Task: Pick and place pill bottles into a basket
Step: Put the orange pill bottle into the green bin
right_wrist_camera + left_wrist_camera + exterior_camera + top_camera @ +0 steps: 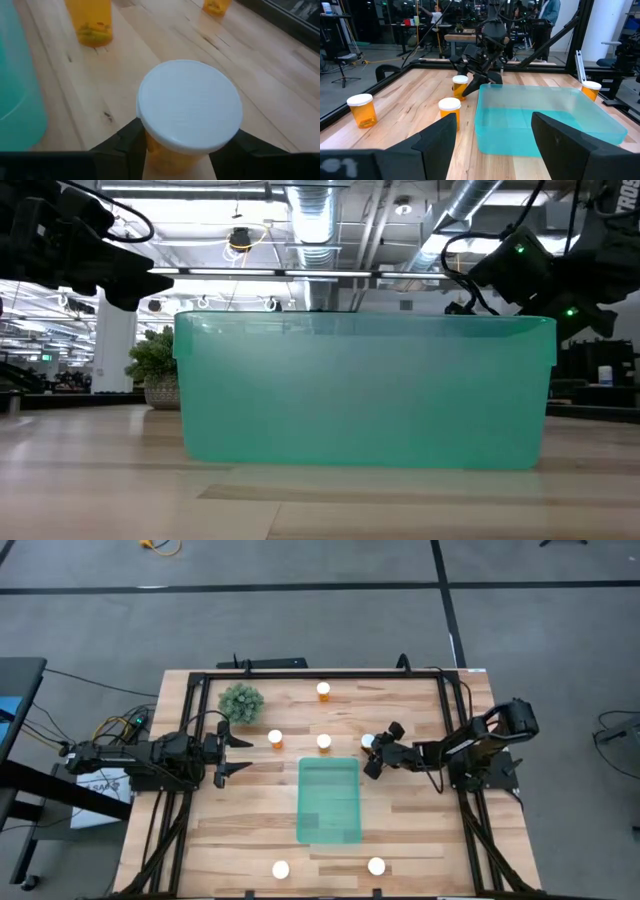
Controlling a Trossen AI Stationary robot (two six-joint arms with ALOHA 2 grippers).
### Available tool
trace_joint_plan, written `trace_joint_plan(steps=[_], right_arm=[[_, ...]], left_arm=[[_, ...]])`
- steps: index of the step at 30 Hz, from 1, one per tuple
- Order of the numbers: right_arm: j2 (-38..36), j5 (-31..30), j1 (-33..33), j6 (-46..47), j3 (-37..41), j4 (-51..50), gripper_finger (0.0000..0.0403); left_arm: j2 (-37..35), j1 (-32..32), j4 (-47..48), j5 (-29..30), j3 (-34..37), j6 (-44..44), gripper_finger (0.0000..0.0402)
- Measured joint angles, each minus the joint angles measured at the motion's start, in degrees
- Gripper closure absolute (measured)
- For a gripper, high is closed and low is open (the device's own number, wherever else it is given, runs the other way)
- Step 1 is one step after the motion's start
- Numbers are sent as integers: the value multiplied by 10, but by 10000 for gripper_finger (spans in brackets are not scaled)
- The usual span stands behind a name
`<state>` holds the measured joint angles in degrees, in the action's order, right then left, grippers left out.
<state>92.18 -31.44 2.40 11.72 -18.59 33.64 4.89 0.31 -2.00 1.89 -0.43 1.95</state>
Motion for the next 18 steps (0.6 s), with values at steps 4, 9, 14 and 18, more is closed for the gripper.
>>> trace_joint_plan(steps=[4, 9, 14, 18], right_arm=[[-21, 0, 2, -19, 0, -4, 226], [-77, -2, 1, -58, 0, -9, 230], [-148, 1, 4, -79, 0, -11, 232], [-195, 22, 24, -78, -1, -10, 221]], left_arm=[[0, 0, 0, 0, 0, 0, 154], [0, 0, 0, 0, 0, 0, 154], [0, 0, 0, 0, 0, 0, 154], [0, 0, 0, 0, 0, 0, 154]])
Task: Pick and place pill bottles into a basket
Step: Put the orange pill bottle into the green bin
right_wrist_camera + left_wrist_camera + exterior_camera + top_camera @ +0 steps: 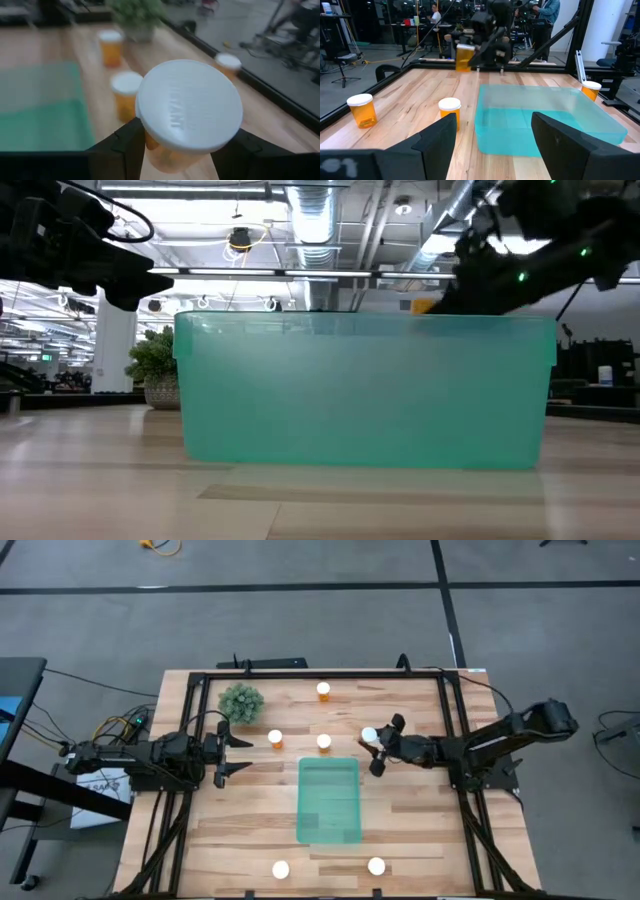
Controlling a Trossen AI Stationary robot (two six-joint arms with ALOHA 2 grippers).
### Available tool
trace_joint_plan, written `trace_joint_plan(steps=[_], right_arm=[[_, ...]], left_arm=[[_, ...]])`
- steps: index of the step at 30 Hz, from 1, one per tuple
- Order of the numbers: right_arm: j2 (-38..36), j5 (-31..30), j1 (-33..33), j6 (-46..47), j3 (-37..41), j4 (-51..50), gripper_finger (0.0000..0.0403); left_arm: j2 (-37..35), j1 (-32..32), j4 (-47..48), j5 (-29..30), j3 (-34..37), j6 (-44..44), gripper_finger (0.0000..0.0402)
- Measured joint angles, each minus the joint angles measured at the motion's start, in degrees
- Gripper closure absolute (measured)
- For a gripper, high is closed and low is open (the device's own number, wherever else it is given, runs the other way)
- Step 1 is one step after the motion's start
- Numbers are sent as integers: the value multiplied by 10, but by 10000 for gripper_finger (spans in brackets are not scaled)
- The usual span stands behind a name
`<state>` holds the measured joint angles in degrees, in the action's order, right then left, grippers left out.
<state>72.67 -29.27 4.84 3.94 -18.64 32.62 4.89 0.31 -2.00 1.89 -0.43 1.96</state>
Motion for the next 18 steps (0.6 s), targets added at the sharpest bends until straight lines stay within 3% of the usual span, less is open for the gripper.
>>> trace_joint_plan(steps=[7, 18], right_arm=[[-22, 27, 67, -10, -40, 0, 224], [104, 41, 117, 2, -99, 2, 222]], left_arm=[[0, 0, 0, 0, 0, 0, 154], [0, 0, 0, 0, 0, 0, 154]])
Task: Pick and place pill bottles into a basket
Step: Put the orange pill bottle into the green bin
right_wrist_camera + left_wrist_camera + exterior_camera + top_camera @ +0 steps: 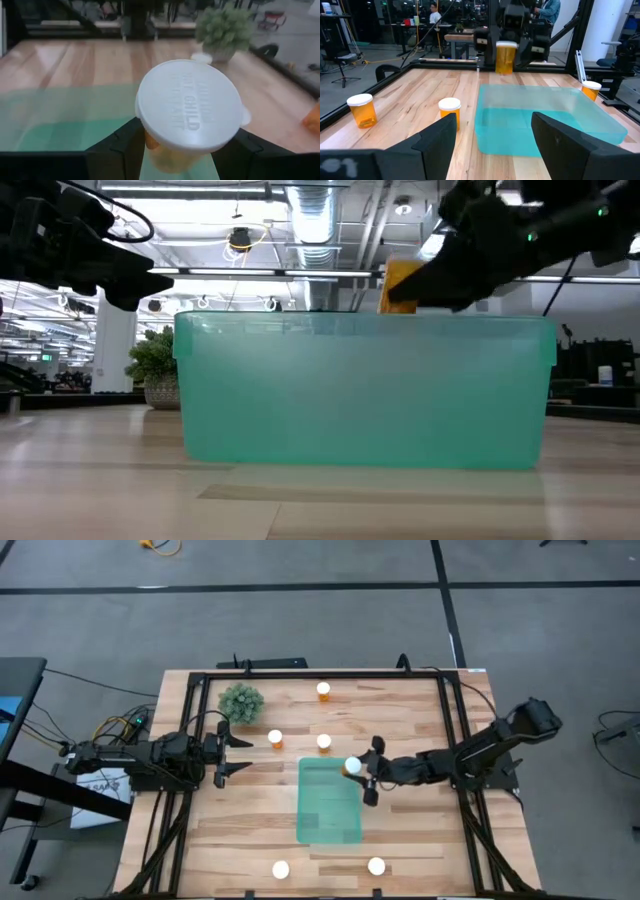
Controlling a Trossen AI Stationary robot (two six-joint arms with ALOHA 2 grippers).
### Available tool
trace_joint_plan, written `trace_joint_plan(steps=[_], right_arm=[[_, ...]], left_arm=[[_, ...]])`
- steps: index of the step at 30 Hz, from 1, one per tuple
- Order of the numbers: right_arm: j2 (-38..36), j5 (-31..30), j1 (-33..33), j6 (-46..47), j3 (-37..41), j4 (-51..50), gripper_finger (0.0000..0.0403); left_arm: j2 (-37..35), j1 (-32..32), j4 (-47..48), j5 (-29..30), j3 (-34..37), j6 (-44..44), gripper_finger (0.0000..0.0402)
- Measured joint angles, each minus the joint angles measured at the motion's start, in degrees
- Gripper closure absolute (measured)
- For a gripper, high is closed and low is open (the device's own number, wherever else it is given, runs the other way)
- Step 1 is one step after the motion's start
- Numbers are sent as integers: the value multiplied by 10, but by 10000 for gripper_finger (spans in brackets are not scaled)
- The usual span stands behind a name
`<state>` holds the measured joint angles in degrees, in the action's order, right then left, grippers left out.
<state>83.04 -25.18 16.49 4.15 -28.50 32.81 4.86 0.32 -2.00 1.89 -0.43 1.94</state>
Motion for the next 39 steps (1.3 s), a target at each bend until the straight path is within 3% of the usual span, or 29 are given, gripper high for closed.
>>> trace_joint_plan(steps=[10, 18, 29, 39], right_arm=[[114, 12, -10, 41, -4, 73, 217], [162, 34, -21, 53, -14, 100, 220], [186, 86, -28, 18, -91, -38, 217], [182, 86, -28, -33, -135, -63, 213]], left_arm=[[0, 0, 0, 0, 0, 0, 154], [0, 0, 0, 0, 0, 0, 154], [0, 0, 0, 0, 0, 0, 154], [0, 0, 0, 0, 0, 0, 154]])
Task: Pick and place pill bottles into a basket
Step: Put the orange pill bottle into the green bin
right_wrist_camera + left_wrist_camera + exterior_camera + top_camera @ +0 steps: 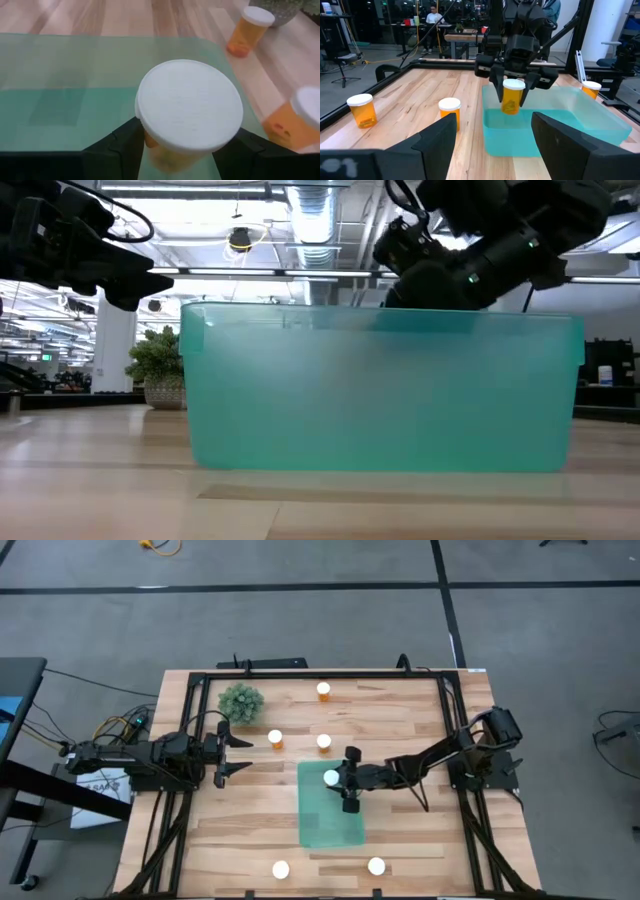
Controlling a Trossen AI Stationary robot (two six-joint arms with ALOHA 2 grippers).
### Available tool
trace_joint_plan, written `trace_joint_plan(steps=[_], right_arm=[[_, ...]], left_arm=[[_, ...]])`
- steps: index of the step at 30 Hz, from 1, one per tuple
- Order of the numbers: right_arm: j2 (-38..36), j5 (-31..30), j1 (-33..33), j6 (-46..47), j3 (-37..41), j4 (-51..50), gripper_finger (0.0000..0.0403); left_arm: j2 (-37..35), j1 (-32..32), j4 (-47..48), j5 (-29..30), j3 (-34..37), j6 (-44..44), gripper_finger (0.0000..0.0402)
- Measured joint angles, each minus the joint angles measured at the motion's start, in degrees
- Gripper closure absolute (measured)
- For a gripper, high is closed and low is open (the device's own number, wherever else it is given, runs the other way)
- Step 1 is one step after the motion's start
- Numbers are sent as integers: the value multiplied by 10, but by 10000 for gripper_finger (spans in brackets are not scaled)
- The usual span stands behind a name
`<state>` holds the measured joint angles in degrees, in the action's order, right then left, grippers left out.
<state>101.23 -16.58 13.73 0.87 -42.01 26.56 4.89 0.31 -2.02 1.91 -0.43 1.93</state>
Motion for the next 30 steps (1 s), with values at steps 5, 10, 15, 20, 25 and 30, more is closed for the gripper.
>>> trace_joint_plan(steps=[5, 10, 15, 20, 25, 30], right_arm=[[0, 5, -1, -16, -21, -10, 218], [8, 42, -11, -27, -45, -8, 214], [13, 64, -24, -29, -52, -8, 218], [13, 69, -36, -28, -52, -3, 215], [13, 78, -41, -20, -52, -3, 213], [13, 81, -40, -19, -52, 3, 208]], left_arm=[[0, 0, 0, 0, 0, 0, 154], [0, 0, 0, 0, 0, 0, 154], [0, 0, 0, 0, 0, 0, 154], [0, 0, 0, 0, 0, 0, 154], [0, 0, 0, 0, 0, 0, 154], [0, 0, 0, 0, 0, 0, 154]])
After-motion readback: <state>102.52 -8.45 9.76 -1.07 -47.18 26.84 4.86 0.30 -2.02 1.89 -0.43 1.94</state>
